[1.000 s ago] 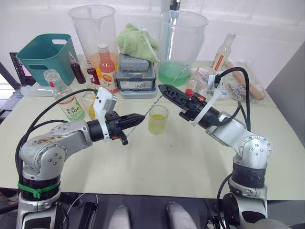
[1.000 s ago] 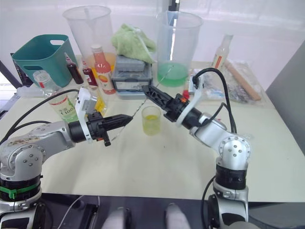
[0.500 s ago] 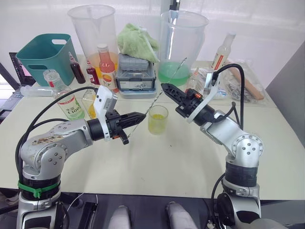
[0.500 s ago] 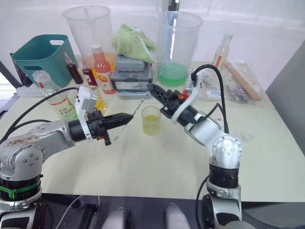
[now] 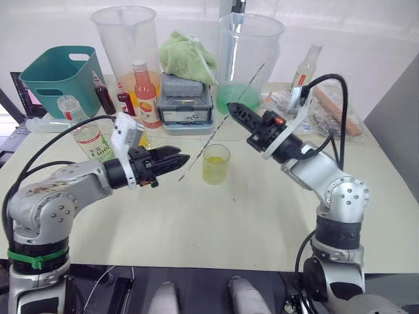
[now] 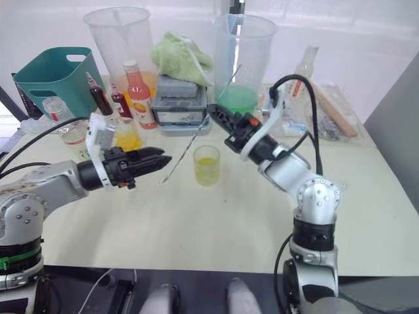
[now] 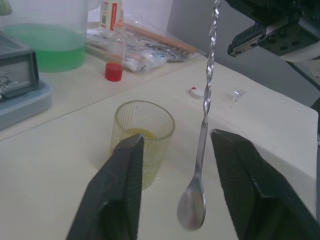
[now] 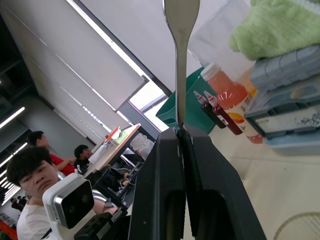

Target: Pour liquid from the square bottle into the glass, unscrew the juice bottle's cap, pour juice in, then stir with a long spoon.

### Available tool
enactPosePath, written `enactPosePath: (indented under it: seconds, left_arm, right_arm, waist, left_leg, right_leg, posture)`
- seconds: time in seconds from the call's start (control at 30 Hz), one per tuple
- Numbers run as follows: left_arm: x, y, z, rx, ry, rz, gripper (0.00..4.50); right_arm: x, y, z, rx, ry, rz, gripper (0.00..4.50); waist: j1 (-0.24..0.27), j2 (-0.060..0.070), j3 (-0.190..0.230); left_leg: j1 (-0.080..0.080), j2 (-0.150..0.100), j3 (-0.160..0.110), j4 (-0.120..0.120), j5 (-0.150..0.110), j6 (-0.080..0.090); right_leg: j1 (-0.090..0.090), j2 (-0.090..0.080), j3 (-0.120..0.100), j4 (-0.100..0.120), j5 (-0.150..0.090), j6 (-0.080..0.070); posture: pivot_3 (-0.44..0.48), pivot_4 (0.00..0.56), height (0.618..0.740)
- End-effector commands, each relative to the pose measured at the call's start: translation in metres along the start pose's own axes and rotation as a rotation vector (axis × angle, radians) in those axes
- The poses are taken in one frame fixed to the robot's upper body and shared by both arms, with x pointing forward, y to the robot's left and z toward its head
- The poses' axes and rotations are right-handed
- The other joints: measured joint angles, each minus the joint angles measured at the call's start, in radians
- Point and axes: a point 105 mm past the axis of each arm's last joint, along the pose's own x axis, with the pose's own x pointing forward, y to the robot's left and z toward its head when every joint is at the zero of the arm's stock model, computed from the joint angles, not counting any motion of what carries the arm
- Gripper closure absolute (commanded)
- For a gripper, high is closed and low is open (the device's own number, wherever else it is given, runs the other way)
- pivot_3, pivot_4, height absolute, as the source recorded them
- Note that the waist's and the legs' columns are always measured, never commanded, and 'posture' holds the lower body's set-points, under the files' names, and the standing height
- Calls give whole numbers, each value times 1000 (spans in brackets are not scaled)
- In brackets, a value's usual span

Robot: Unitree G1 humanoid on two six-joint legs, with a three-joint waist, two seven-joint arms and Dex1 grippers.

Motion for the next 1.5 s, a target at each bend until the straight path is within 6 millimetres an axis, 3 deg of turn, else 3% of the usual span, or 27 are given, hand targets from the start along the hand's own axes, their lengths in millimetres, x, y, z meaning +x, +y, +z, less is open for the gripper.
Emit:
enactPosePath:
  seconds: [0.03, 0.13, 0.27, 0.5, 1.03, 1.3, 1.5]
  left_arm:
    - [-13, 6, 14, 61, -46, 25, 825]
    - [-18, 12, 8, 75, -26, 58, 14]
    - [-23, 11, -8, 146, 7, 66, 14]
    - [-25, -9, -21, 261, -7, -2, 14]
    - [-19, 10, -38, 357, 52, 129, 14]
    - [-20, 11, -37, 377, 46, 138, 14]
    - [-20, 9, -40, 388, 56, 131, 14]
  right_arm:
    - [2, 17, 29, -112, -59, 79, 4500]
    - [5, 19, 39, -214, -34, 107, 4500]
    - [11, 17, 41, -449, 81, 134, 4500]
    - [12, 1, 21, -589, 180, 151, 4500]
    - [19, -22, 5, -881, 307, 131, 4500]
    - [31, -28, -10, -892, 259, 175, 4500]
    - [40, -13, -20, -866, 177, 266, 4500]
  waist:
    - [0, 0, 0]
    - [1, 0, 0]
    - [2, 2, 1]
    - [2, 2, 1]
    - [3, 2, 1]
    - [2, 2, 1]
    - [1, 2, 1]
  left_leg:
    - [-1, 0, 0, 0, 0, 0]
    - [-2, 0, 0, 0, 0, 0]
    - [-3, 0, 0, 0, 0, 0]
    - [-4, 0, 0, -1, 0, 0]
    - [-3, 0, 0, -1, 0, 0]
    - [-3, 0, 0, -1, 0, 0]
    - [-3, 0, 0, -1, 0, 0]
  right_leg:
    - [0, 0, 0, 0, 0, 0]
    - [-1, 0, 0, -1, 0, -1]
    - [-2, -1, -1, -1, 0, -1]
    - [-3, -1, -1, -1, 0, -2]
    - [-3, -1, -1, -1, 0, -2]
    - [-3, -1, -2, 0, 0, -3]
    - [-3, -1, -2, 0, 0, -3]
  posture:
    - [0, 150, 698]
    - [0, 150, 698]
    - [0, 150, 698]
    - [0, 150, 698]
    - [0, 150, 698]
    - [0, 150, 698]
    - [0, 150, 698]
